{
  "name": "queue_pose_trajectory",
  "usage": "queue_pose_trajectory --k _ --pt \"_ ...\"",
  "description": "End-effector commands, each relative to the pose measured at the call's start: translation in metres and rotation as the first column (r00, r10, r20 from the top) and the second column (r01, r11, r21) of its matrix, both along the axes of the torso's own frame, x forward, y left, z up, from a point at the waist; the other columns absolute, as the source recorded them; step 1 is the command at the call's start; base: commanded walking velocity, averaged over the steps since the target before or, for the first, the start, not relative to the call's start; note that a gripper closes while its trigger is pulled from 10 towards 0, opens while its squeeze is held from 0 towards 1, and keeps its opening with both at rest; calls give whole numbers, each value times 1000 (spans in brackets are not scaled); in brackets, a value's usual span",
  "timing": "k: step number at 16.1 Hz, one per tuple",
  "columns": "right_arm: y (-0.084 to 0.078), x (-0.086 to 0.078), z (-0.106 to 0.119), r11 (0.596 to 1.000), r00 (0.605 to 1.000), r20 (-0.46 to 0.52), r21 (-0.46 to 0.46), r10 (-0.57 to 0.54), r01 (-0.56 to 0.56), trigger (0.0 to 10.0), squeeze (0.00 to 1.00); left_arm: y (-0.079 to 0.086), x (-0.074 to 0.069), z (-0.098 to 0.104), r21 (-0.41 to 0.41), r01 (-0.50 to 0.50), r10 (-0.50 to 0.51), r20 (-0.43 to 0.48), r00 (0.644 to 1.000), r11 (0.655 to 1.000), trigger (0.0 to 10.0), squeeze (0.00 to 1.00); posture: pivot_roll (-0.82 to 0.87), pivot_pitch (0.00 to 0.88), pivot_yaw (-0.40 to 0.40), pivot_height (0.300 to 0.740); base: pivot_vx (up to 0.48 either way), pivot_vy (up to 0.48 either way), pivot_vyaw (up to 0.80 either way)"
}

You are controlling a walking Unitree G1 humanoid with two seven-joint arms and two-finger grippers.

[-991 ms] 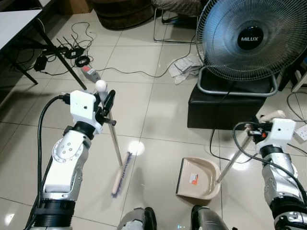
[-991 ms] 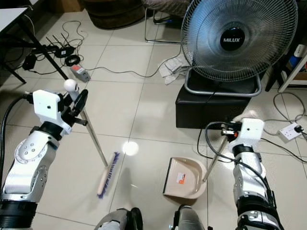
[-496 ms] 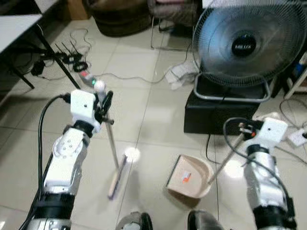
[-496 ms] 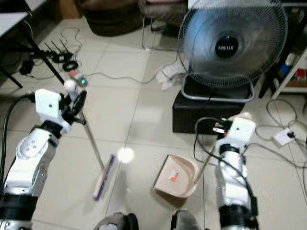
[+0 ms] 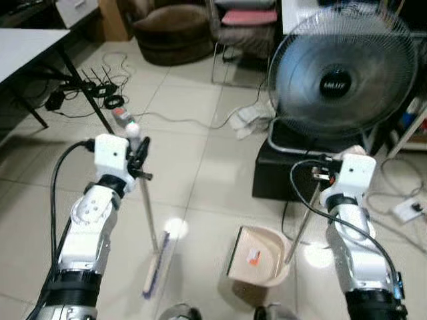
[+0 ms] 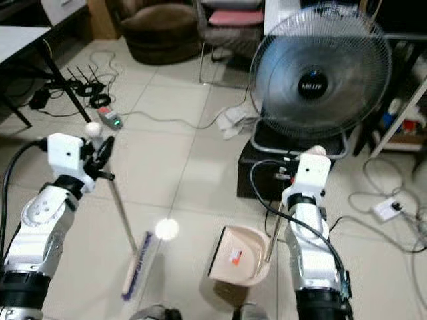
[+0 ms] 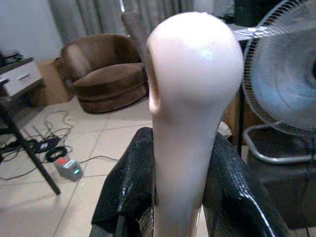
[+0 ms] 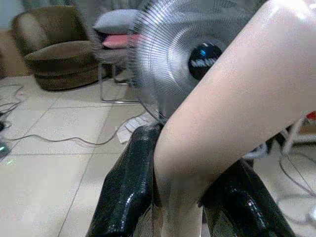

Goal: Sweep floor

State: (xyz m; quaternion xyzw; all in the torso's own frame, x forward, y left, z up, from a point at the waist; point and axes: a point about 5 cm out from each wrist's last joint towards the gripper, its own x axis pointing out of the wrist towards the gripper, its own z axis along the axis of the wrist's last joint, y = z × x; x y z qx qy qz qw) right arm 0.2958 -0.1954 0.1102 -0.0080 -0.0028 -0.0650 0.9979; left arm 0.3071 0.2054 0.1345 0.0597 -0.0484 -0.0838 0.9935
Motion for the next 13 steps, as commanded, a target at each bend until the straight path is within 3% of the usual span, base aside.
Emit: queue_pose_trajectory --k 1,2,5,7,9,13 --pt "10 8 20 996 994 74 -10 84 -83 3490 0 4 -2 6 -4 -29 29 20 999 1000 10000 0 -115 0 56 740 0 0 0" --pt "13 11 25 994 991 77 -39 109 -106 10000 0 3 -3 7 0 -28 28 22 999 1000 10000 0 -119 0 53 740 0 0 0" --pt "23 9 19 993 993 -19 38 116 -115 10000 0 -4 -6 11 19 -24 23 44 999 1000 10000 0 -121 0 42 740 0 0 0" --pt "36 -1 16 985 989 -14 84 149 -147 10000 0 -13 -10 12 49 15 -17 43 999 999 10000 0 -123 0 52 740 0 -448 0" --pt "39 -9 12 987 991 -19 104 129 -126 10000 0 -17 -14 9 64 33 -35 31 999 997 10000 0 -132 0 66 740 0 -480 0" --pt "39 -13 16 992 992 -30 8 123 -123 10000 0 -20 -14 11 62 41 -43 21 999 997 10000 0 -131 1 74 740 0 -480 0"
